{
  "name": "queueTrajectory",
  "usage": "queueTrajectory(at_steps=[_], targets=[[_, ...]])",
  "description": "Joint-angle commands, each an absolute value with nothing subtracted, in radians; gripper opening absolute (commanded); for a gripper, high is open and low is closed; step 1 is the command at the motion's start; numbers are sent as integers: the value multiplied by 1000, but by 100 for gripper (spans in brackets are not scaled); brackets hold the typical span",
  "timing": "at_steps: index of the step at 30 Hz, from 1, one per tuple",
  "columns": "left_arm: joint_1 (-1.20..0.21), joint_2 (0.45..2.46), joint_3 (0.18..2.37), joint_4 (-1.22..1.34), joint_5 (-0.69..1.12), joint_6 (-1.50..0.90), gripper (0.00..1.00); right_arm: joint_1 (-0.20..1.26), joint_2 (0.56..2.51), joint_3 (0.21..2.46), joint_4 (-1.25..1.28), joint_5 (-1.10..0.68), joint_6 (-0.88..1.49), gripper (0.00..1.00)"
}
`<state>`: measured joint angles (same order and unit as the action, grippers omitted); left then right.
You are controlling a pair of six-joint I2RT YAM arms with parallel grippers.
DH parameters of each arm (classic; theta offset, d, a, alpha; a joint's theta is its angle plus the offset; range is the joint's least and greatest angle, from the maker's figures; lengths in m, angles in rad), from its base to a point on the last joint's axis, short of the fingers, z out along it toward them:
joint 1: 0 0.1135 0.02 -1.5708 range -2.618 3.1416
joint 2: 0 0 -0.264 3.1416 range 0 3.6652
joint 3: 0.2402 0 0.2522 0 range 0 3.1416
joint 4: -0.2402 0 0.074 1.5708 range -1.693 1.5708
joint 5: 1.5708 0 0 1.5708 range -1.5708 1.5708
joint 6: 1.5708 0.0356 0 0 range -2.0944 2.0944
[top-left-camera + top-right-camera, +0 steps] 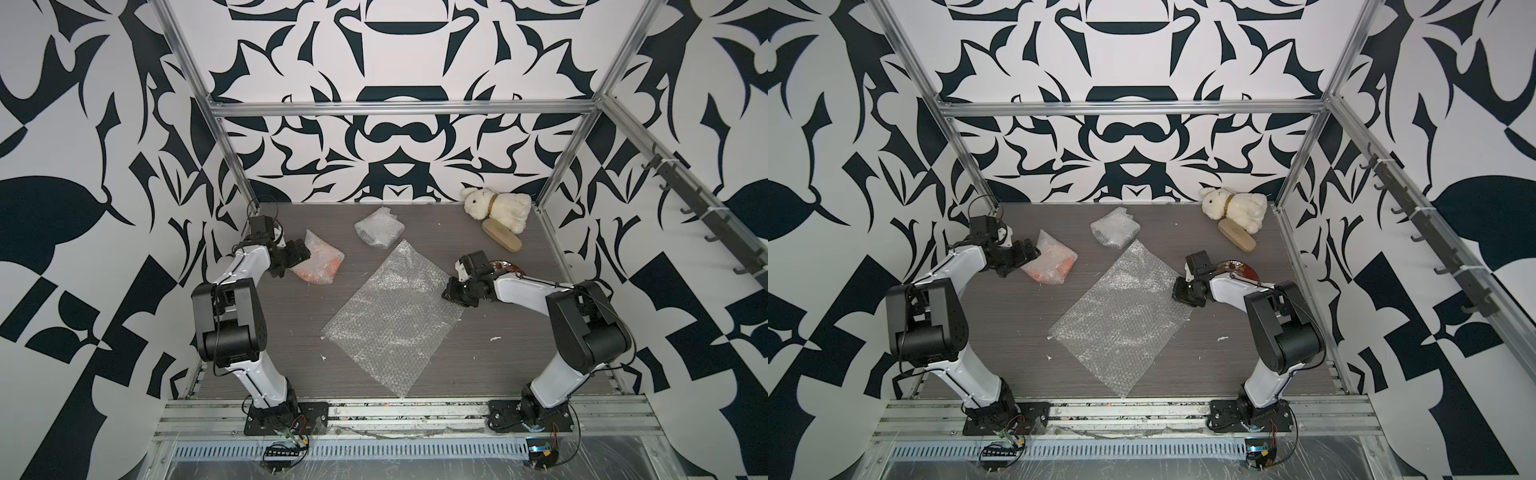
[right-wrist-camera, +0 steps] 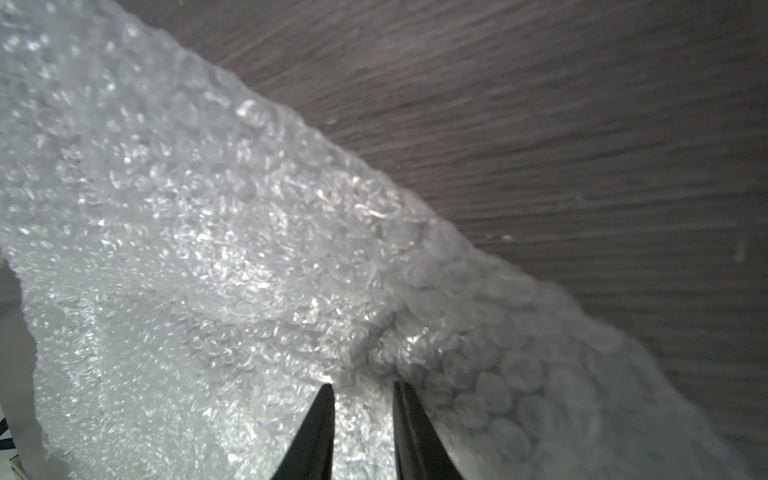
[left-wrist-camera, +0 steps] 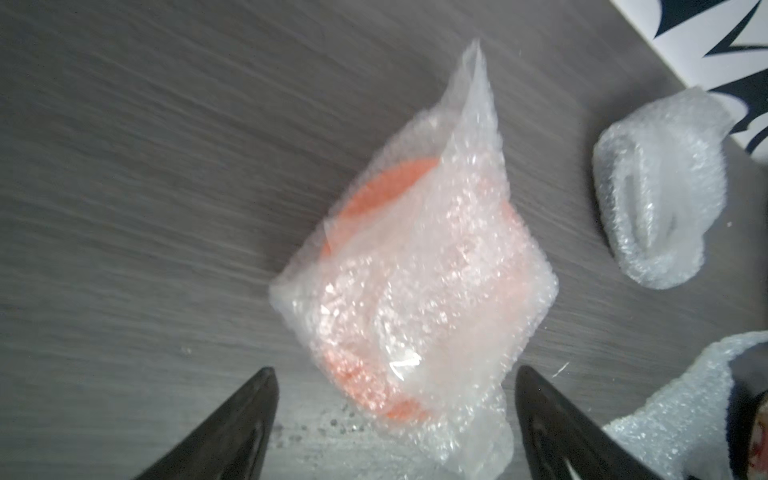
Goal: Unpack dinner plates from bubble wrap
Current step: Adjust the bubble wrap at the center of the board, then pick up the bubble wrap from the center of the board.
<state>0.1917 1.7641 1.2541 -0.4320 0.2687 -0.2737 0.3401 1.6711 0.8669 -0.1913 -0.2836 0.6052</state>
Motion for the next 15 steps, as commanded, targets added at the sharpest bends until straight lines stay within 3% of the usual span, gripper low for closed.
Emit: queueTrajectory(at_steps=[1, 5, 15], targets=[[262, 1851, 1340, -447, 462, -240, 94, 342, 1622, 911, -219, -264, 603, 31], [339, 1904, 1368, -457, 600, -257, 100, 343, 1627, 933, -238, -265, 601, 31], [354, 1941, 1248, -353, 603, -299, 99, 343, 1647, 950, -243, -269, 598, 31]])
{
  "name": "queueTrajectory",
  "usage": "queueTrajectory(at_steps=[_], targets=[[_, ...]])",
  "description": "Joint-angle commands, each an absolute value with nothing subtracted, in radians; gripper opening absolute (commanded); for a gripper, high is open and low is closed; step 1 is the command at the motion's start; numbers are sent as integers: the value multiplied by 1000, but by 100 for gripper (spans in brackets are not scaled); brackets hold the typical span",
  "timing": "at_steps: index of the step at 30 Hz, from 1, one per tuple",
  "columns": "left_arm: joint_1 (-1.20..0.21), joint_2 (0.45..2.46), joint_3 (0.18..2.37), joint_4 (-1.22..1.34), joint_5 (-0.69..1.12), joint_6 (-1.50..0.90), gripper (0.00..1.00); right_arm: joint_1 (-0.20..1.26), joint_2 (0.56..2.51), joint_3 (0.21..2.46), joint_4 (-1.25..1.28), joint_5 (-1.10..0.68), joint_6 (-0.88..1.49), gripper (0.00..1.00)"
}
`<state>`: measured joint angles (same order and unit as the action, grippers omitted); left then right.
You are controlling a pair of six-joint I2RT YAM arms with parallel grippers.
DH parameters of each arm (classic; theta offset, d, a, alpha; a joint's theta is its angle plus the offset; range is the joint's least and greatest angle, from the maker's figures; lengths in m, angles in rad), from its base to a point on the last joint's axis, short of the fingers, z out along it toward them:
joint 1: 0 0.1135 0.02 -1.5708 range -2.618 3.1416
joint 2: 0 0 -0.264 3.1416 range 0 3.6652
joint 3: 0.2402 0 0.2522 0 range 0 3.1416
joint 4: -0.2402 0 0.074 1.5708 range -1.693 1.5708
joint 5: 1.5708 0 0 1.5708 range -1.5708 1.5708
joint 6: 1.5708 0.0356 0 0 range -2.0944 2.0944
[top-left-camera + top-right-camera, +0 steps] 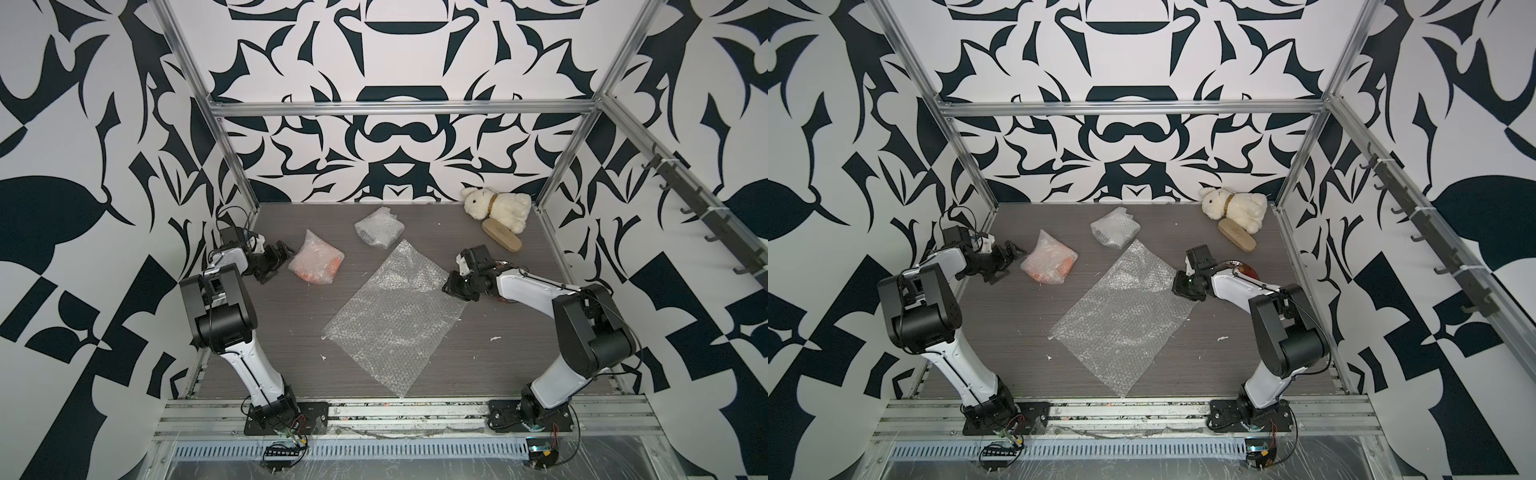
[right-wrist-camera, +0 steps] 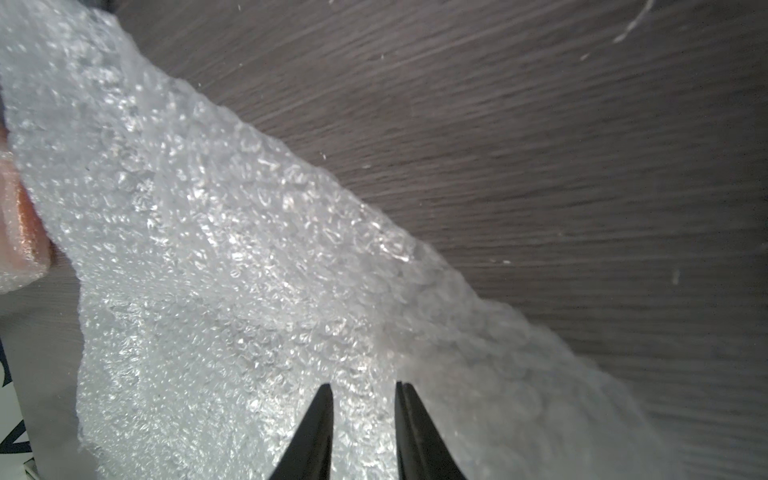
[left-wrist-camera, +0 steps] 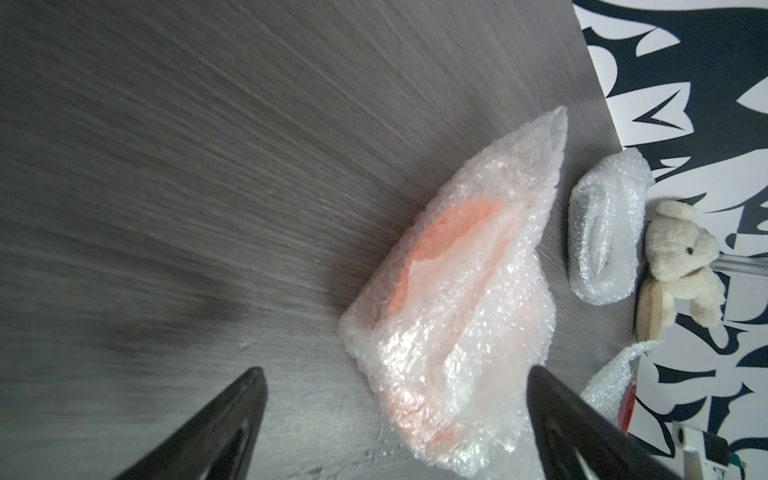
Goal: Unpack dinner plates from bubble wrap
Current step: Pick up the bubble wrap from the center of the board.
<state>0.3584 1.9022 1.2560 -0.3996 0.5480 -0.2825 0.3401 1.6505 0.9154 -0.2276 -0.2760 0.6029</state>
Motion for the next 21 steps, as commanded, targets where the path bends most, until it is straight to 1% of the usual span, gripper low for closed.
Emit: queueTrajectory(at_steps=[1, 3, 5, 7, 8, 9, 14, 19, 21], targets=[[355, 1954, 1247, -335, 612, -313, 99, 342, 1647, 951, -244, -268, 599, 31], [354, 1985, 1254, -310, 641, -331, 100, 342, 1649, 953, -245, -268, 596, 31], [354, 2019, 1267, -301, 669, -340, 94, 343, 1654, 955, -244, -268, 595, 31], [355, 2048, 1274, -289, 696, -356, 86, 342, 1658, 957, -244, -270, 597, 31], [354, 2062, 1277, -285, 709, -362, 79, 343, 1660, 957, -244, -270, 596, 31], [355, 2072, 1280, -285, 716, -367, 74, 343, 1662, 958, -244, -270, 598, 31], [355, 2092, 1267, -252, 732, -396, 57, 342, 1664, 960, -244, -271, 598, 31], [354, 2101, 1260, -247, 739, -402, 48, 342, 1668, 963, -247, -270, 597, 31], [354, 2106, 1261, -247, 751, -402, 47, 343, 1670, 963, -249, -269, 597, 31]])
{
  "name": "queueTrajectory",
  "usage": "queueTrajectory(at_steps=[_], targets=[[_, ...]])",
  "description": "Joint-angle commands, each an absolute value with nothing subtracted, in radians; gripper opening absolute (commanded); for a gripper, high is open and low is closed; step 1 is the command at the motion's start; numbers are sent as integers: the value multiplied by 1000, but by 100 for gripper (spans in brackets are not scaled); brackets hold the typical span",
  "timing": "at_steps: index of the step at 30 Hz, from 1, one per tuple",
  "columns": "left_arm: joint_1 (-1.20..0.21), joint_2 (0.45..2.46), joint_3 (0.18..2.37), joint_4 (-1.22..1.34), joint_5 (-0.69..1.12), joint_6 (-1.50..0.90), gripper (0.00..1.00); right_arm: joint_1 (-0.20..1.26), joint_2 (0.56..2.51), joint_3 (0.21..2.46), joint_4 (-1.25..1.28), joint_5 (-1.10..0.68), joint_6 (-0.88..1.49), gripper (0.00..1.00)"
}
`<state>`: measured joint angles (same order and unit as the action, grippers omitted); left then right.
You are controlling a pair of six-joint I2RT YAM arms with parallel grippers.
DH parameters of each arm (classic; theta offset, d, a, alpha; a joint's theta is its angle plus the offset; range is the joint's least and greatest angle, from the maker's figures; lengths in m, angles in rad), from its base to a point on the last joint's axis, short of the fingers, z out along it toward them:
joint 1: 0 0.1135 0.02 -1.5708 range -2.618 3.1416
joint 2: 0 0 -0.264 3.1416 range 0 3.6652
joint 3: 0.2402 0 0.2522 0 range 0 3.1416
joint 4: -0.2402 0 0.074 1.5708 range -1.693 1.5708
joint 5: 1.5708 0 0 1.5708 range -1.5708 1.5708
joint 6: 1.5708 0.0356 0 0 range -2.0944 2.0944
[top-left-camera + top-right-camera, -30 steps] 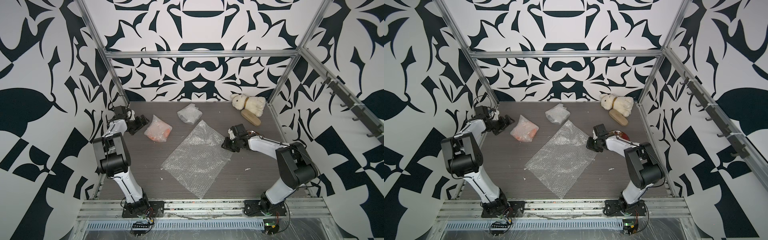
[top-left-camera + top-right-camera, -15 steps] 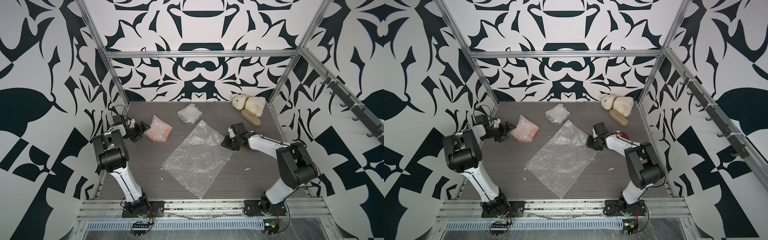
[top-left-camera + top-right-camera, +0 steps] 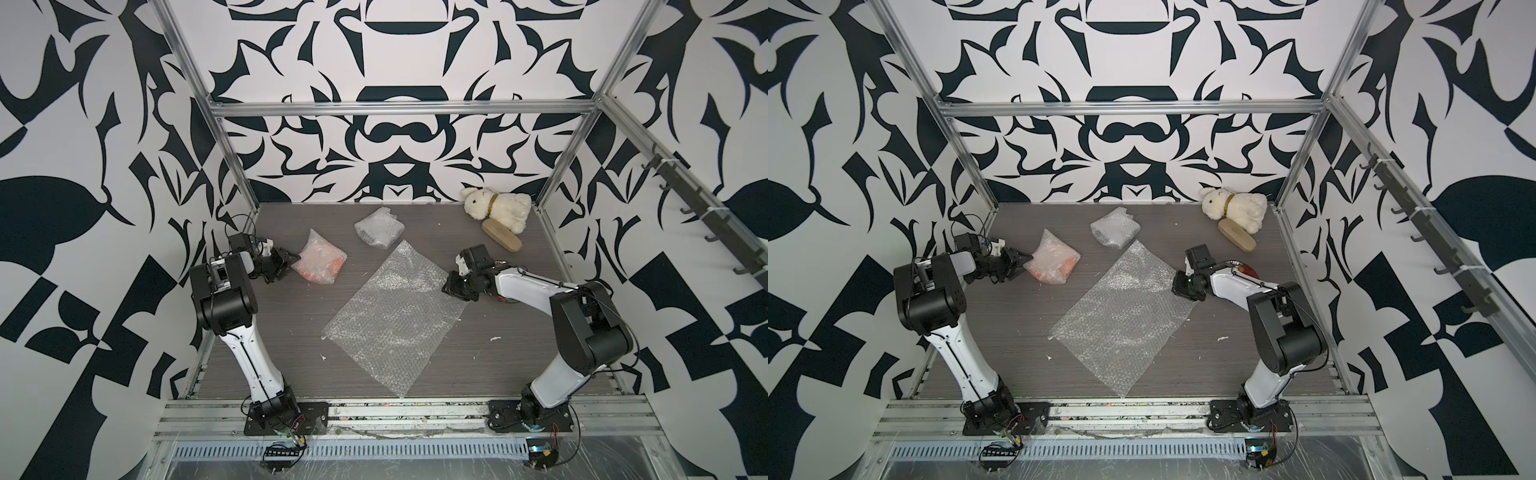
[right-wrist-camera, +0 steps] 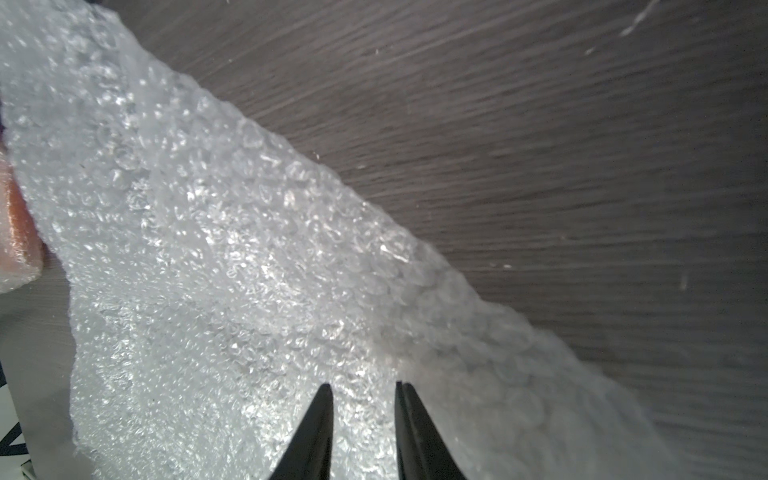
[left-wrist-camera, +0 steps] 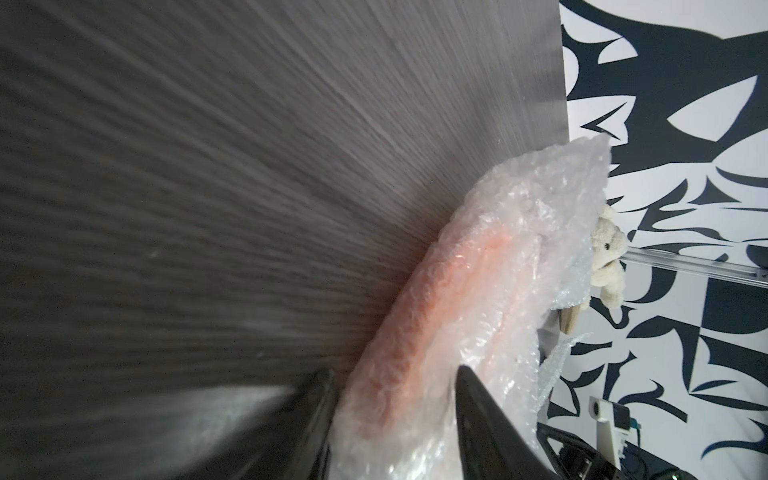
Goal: Unpack dinner plates from bubble wrap
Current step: Pick up the bubble wrap from the center of the board.
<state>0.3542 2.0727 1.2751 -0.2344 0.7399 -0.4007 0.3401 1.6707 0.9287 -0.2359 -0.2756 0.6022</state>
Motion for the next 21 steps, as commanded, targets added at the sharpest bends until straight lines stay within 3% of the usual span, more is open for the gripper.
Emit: queueTrajectory(at_steps=[1, 7, 12, 21], targets=[[353, 2106, 1259, -248, 756, -403, 47, 342, 1671, 963, -250, -268, 596, 31], [353, 2071, 1228, -259, 774, -380, 53, 343, 1674, 969, -255, -265, 593, 31], [343, 2086, 1222, -258, 774, -379, 52, 342, 1682, 975, -256, -267, 592, 31], [318, 2081, 1238, -292, 770, -370, 27, 342, 1683, 974, -258, -278, 589, 31]])
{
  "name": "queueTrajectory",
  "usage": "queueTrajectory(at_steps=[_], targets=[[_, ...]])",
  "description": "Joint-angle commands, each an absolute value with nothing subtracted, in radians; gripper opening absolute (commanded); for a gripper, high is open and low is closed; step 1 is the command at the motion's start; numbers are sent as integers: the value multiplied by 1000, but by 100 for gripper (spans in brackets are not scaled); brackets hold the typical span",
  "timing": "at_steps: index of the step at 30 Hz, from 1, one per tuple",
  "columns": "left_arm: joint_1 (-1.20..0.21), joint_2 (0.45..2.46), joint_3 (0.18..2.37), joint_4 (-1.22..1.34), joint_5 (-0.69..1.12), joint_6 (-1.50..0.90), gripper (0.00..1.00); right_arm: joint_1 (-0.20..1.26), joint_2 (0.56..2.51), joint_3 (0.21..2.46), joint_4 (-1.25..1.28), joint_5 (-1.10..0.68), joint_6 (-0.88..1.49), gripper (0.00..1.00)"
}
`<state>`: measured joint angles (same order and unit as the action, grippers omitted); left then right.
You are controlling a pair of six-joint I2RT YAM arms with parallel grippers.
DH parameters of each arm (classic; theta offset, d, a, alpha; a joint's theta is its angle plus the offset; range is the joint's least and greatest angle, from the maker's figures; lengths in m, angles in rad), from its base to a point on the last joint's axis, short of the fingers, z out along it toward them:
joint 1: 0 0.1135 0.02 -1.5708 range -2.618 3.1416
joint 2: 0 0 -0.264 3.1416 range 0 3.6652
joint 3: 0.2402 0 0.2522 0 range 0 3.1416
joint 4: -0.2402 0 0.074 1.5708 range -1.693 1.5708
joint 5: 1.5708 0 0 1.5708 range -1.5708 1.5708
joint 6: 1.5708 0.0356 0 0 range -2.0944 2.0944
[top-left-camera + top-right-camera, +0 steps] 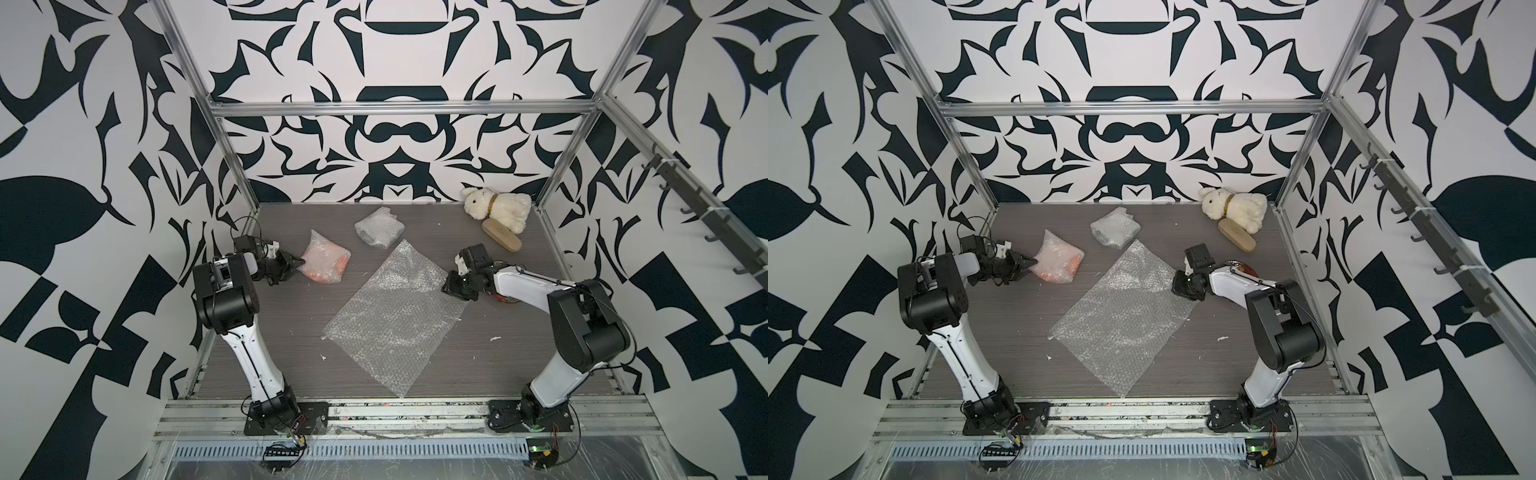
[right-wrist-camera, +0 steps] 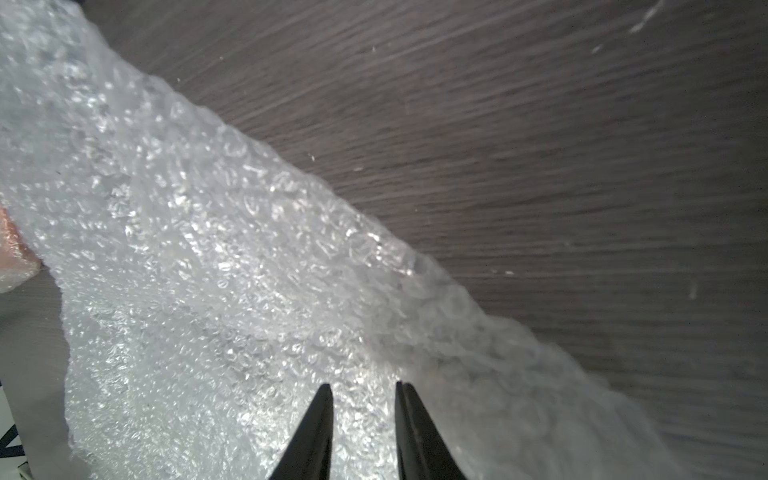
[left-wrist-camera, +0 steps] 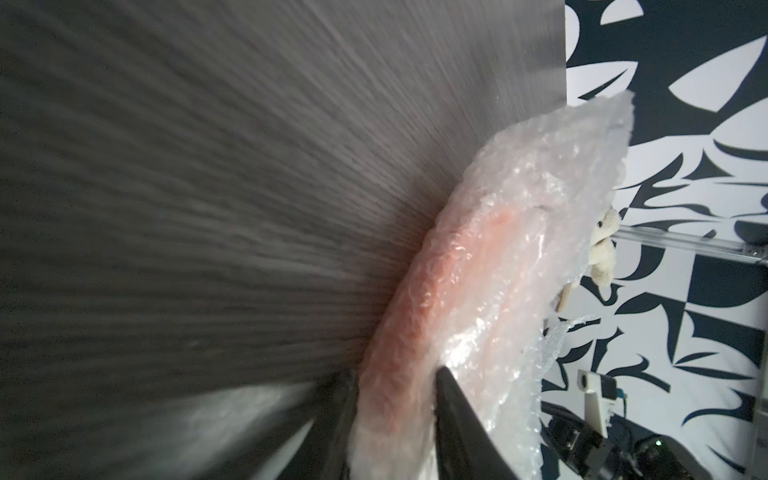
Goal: Unpack dinner plates from bubble wrap
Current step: Pick up the bubble wrap from the center of the board, then place the bubble wrap at the center of the board.
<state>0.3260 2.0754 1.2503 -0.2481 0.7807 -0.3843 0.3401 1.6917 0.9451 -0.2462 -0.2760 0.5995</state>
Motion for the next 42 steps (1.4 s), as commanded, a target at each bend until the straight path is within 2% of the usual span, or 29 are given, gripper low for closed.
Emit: queueTrajectory(at_steps=[1, 11, 27, 34, 42], targets=[[318, 2075, 1237, -293, 772, -370, 24, 342, 1682, 974, -258, -278, 590, 31], [276, 1988, 1246, -357, 787, -326, 12, 342, 1679, 975, -255, -284, 589, 31], [227, 1801, 1254, -377, 786, -360, 7, 342, 1709, 962, -232, -276, 602, 31], [90, 1726, 1248, -413, 784, -363, 8, 342, 1726, 956, -203, -289, 622, 31], [-145, 1655, 1186, -431, 782, -356, 11, 343, 1708, 945, -205, -250, 632, 31]])
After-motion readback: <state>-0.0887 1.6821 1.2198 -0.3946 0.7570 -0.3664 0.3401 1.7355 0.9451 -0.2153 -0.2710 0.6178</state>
